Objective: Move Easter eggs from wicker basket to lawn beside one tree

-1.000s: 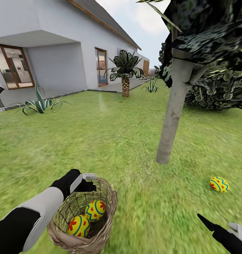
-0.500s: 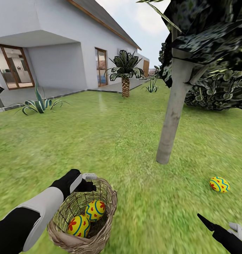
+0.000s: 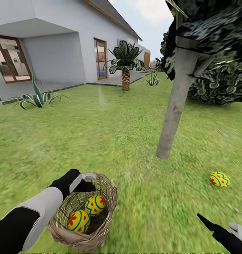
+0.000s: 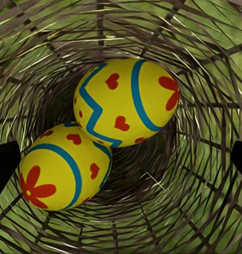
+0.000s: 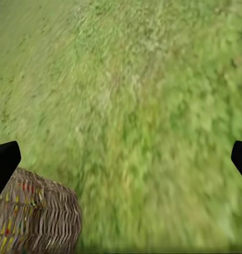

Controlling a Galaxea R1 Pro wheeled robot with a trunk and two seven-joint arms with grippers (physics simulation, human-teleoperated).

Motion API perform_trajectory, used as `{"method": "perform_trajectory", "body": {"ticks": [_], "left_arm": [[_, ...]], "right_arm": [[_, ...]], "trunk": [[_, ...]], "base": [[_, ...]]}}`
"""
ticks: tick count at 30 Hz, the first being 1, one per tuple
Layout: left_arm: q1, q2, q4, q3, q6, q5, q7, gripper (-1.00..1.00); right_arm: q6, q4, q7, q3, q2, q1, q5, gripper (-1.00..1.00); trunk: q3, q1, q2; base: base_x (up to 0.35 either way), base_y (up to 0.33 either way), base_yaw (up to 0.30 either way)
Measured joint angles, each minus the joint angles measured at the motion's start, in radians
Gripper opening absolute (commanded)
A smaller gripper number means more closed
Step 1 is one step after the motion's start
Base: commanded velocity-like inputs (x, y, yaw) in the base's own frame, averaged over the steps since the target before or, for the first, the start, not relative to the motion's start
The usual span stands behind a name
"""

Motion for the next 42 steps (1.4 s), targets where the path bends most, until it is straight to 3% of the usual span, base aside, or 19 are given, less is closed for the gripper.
{"method": "perform_trajectory", "body": {"ticks": [12, 20, 27, 36, 42], "left_arm": [[-0.001, 0.012, 0.0, 0.0, 0.001, 0.001, 0.0, 1.0], [0.002, 0.017, -0.045, -0.043, 0.03, -0.001, -0.001, 1.0], [0.002, 0.017, -0.064, -0.043, 0.03, 0.0, -0.001, 1.0], [0.002, 0.017, -0.064, -0.043, 0.03, 0.0, -0.001, 1.0], [0.0, 0.01, -0.03, -0.01, -0.004, -0.001, 0.007, 1.0]], "right_arm": [[0.007, -0.041, 0.028, 0.0, 0.002, 0.0, -0.012, 1.0], [0.053, -0.08, 0.073, -0.003, 0.003, 0.0, -0.015, 1.0], [0.056, -0.08, 0.113, -0.003, 0.003, 0.0, -0.015, 1.0], [0.056, -0.08, 0.113, -0.003, 0.003, 0.0, -0.015, 1.0], [0.05, -0.047, 0.079, 0.01, 0.007, -0.001, -0.021, 1.0]], "trunk": [[-0.046, 0.005, -0.003], [-0.046, 0.005, -0.003], [-0.046, 0.005, -0.003], [-0.046, 0.005, -0.003], [-0.058, 0.007, -0.004]], "base": [[0.0, 0.0, 0.0], [0.0, 0.0, 0.0], [0.0, 0.0, 0.0], [0.0, 0.0, 0.0], [0.0, 0.0, 0.0]]}}
